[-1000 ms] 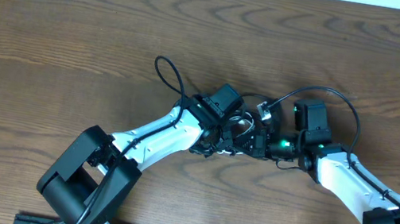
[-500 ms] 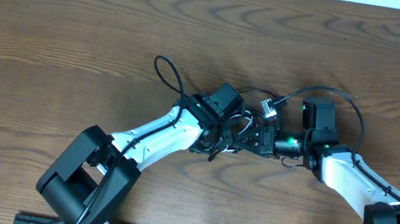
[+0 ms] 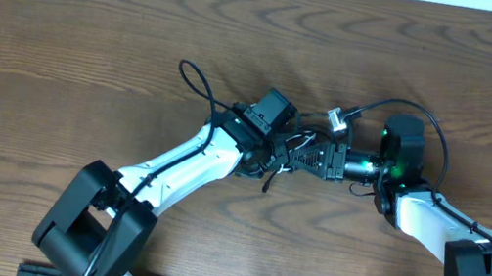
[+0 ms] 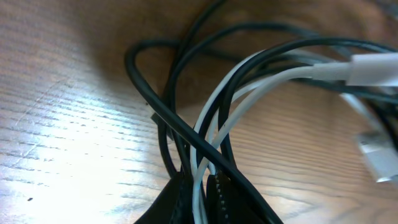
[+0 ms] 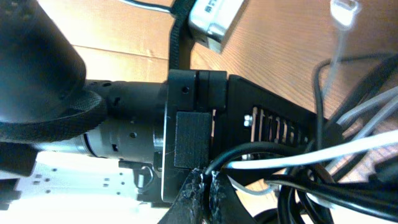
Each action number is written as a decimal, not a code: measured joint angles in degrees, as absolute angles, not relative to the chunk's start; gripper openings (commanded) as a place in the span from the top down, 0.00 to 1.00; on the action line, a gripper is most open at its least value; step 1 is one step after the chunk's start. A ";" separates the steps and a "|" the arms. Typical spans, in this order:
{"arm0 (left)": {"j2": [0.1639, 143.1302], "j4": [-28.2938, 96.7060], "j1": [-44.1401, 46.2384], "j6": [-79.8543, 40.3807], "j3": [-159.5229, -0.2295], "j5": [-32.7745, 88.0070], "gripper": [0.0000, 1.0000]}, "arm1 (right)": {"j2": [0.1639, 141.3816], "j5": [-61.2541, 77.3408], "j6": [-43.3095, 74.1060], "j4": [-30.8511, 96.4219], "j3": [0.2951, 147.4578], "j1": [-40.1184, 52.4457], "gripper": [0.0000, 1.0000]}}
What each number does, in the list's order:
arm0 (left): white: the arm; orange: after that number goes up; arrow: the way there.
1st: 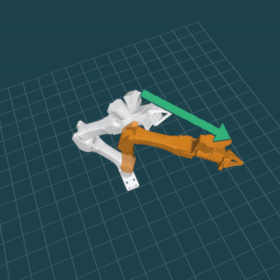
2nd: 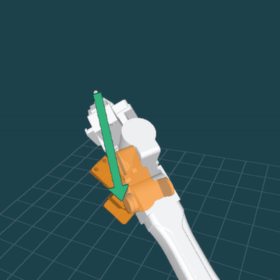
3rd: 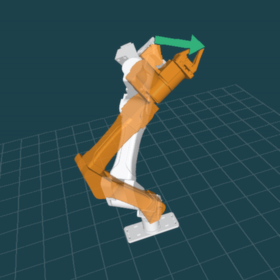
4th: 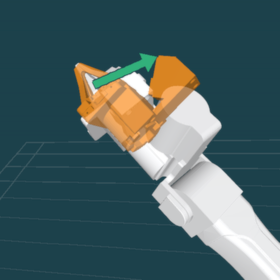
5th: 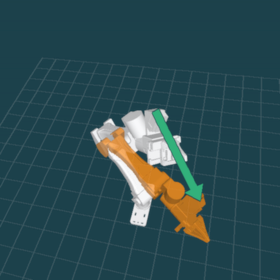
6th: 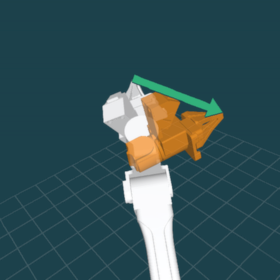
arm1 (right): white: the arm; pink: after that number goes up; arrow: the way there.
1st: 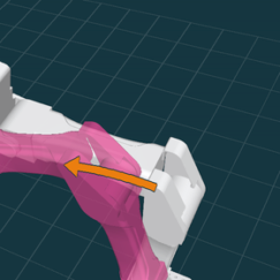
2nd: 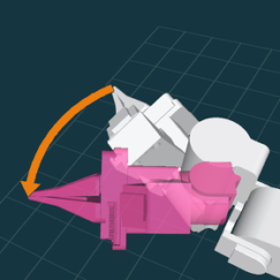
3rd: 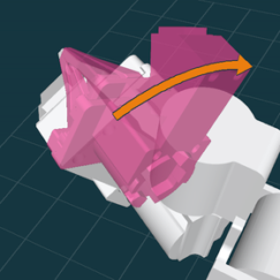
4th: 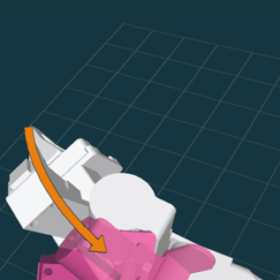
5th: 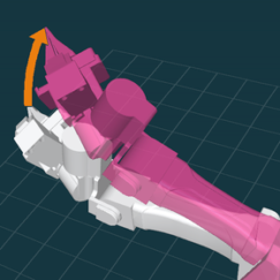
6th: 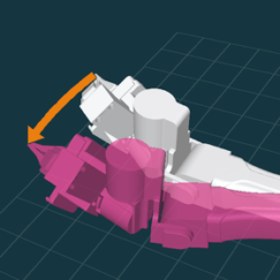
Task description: Untangle cables
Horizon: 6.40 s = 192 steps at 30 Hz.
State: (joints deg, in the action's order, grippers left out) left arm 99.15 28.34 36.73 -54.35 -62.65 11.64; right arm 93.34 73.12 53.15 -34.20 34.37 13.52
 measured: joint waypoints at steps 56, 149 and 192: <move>106.28 27.09 32.36 -56.77 -60.82 16.01 0.92 | 91.11 70.48 104.90 -75.26 37.52 11.29 0.99; 107.04 32.60 42.76 -58.65 -63.68 6.76 0.92 | 90.98 30.55 18.65 34.35 38.37 -6.92 0.99; 107.15 35.73 38.54 -51.62 -63.88 -3.57 0.92 | 90.59 31.24 15.22 53.54 62.98 -4.67 0.31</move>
State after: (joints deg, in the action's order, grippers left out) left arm 107.15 35.73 38.54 -51.62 -63.88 -3.57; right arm 90.59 31.24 15.22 53.54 62.98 -4.67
